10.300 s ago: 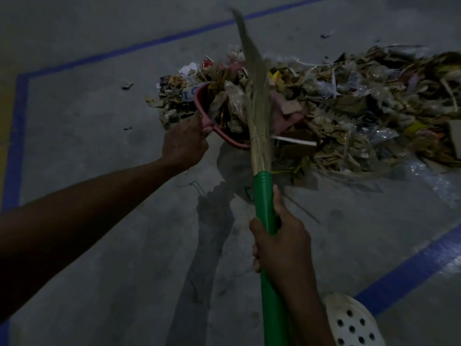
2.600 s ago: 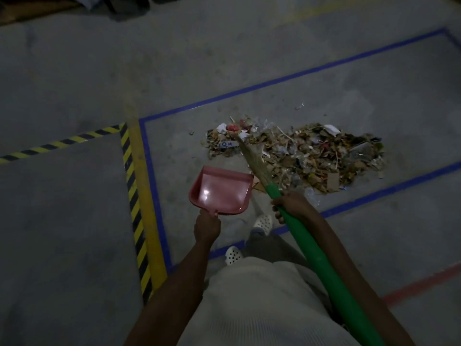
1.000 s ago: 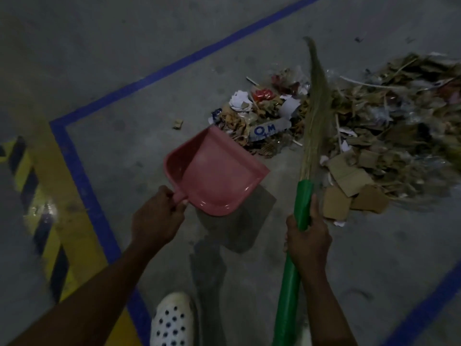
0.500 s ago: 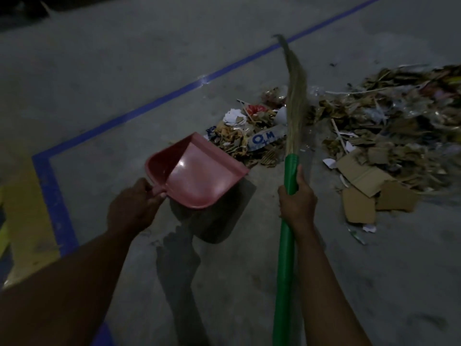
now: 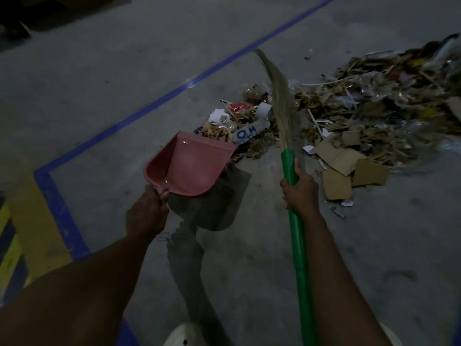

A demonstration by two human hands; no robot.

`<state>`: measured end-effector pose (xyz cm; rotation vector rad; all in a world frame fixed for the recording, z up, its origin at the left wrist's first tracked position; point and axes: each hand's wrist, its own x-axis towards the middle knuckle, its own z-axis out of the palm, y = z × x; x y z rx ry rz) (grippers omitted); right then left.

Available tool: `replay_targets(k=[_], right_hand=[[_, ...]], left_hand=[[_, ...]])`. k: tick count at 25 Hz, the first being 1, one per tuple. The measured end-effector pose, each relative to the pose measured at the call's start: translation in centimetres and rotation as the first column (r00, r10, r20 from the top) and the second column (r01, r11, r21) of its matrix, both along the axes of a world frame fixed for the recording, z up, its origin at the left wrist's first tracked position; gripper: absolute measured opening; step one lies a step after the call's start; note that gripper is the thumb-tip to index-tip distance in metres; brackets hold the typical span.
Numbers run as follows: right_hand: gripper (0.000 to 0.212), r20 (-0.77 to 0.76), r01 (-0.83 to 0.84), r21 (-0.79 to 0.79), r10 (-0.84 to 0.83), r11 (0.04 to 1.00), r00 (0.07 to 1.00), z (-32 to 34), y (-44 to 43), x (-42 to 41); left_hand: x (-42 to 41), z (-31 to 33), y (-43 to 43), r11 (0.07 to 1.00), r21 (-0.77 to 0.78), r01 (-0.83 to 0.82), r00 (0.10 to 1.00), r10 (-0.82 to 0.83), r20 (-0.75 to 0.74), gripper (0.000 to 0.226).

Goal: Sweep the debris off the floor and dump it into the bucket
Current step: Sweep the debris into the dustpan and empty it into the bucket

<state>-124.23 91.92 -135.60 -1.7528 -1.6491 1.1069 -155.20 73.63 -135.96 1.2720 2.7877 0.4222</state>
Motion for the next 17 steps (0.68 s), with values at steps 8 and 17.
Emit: replay_targets(k=[8, 17], right_hand=[[0.078, -0.042, -0.011, -0.044, 0.01, 0.999, 0.999, 0.4, -0.5, 1.0], [0.079, 0.011, 0.008, -0.053, -0.007, 0.999, 1.0, -0.5, 0.7, 3.2]], left_hand=[[0.6, -1.3, -3.1, 0.974, -0.21, -0.089, 0.996, 0.082, -0.044, 0.035], [0.8, 0.2, 0.8, 0.911, -0.387, -0.142, 0.989, 0.149, -0.012, 0.059]])
